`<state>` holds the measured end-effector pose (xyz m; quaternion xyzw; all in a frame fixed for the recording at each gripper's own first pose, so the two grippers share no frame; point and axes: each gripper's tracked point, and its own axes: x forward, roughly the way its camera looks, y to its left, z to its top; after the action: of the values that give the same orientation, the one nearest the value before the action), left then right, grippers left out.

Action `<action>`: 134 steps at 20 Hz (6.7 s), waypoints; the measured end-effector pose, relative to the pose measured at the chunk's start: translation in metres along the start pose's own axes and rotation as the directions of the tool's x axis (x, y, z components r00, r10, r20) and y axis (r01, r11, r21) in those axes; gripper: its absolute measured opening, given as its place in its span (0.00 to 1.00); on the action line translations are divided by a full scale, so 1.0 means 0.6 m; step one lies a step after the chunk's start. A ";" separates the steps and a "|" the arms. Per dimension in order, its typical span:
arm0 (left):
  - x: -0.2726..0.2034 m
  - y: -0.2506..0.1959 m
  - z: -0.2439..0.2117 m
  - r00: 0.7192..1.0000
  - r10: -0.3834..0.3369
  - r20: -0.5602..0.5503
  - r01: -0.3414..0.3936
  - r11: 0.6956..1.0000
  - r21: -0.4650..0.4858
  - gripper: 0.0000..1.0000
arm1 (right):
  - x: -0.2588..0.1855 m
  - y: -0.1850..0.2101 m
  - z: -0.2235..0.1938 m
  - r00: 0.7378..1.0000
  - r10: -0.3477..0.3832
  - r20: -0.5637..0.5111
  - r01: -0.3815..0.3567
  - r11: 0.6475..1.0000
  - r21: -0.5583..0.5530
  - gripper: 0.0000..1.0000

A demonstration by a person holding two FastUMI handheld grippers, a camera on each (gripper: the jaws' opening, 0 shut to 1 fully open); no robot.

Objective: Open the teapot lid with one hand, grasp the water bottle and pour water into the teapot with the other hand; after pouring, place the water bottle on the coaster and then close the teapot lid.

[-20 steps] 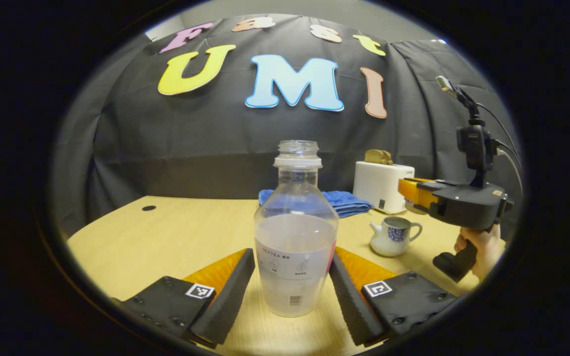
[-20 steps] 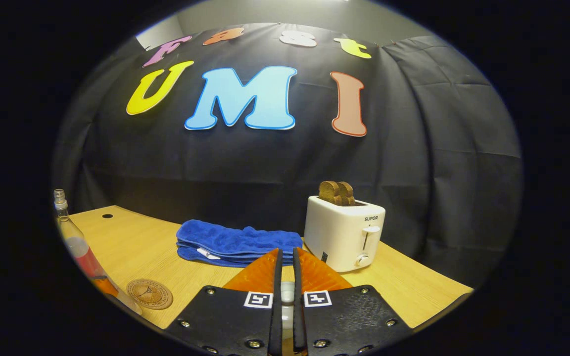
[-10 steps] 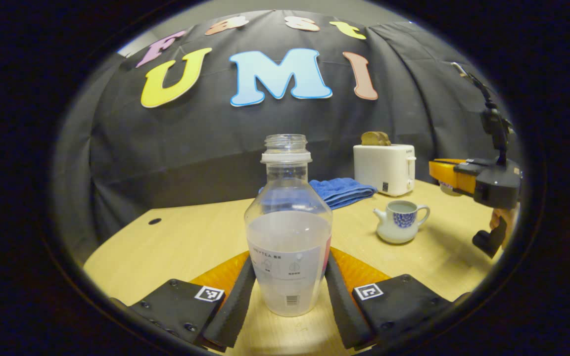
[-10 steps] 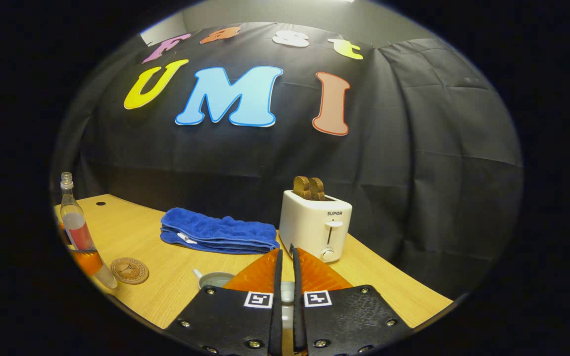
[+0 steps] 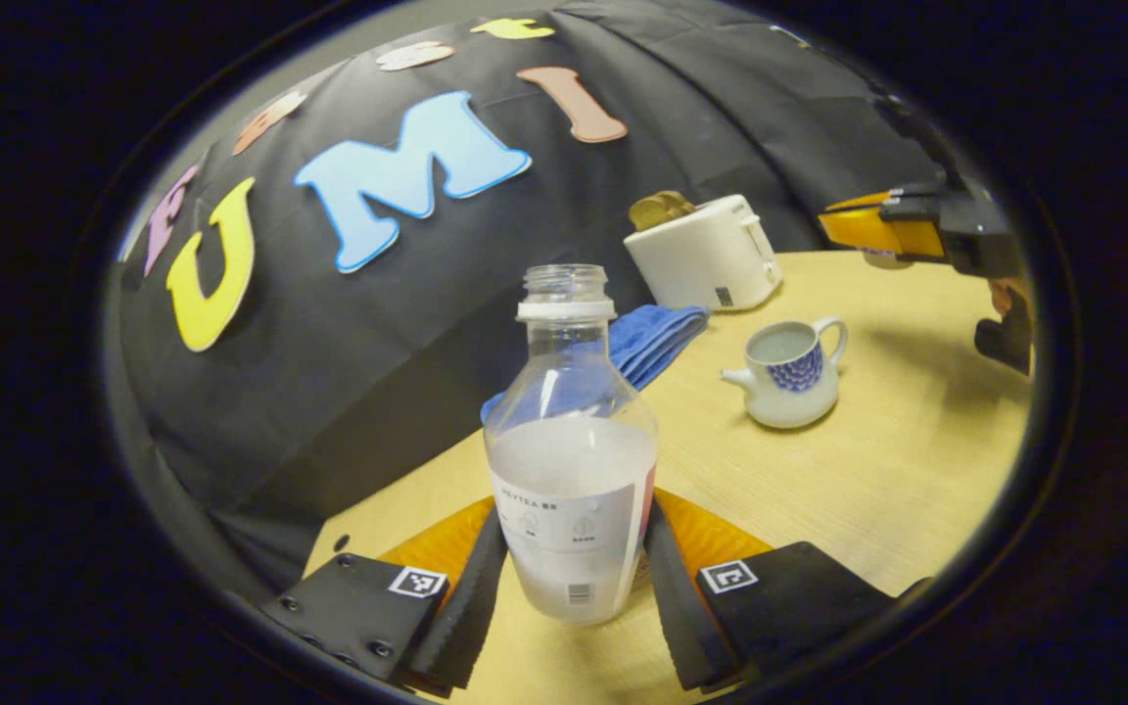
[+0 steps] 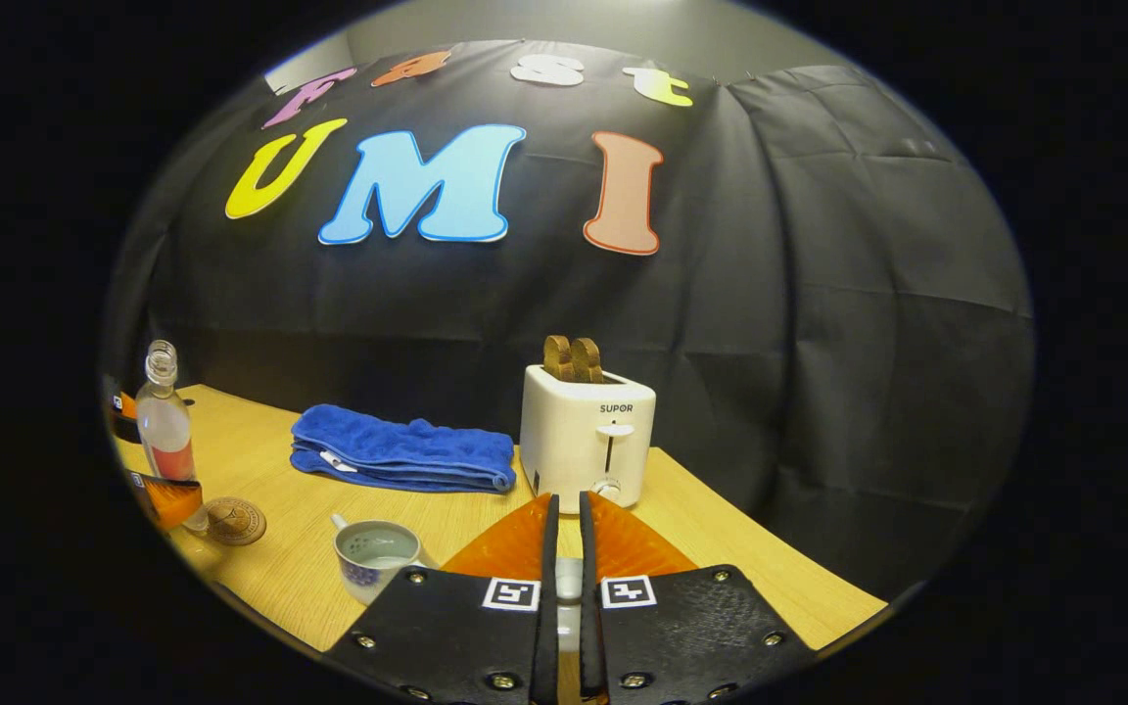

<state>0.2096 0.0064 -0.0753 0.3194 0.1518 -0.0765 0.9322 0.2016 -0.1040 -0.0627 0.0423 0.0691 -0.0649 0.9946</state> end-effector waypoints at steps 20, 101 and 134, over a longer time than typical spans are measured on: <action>0.111 -0.027 0.081 0.996 -0.001 -0.092 0.076 0.575 0.815 0.86 | -0.004 -0.031 0.000 1.000 -0.003 -0.020 0.005 0.995 0.096 0.09; 0.084 -0.015 0.060 0.997 0.034 -0.073 0.002 0.898 0.439 0.87 | -0.011 -0.028 0.012 1.000 0.008 -0.006 -0.007 0.990 0.141 0.09; 0.156 -0.137 0.041 0.996 0.015 0.092 0.039 0.833 -0.551 0.89 | -0.002 0.017 -0.011 0.997 0.067 -0.036 -0.063 0.992 0.109 0.08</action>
<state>0.2840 -0.0775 -0.1349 0.0319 0.1262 -0.0500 0.9902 0.2011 -0.0930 -0.0685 0.0994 0.0839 -0.0352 0.9909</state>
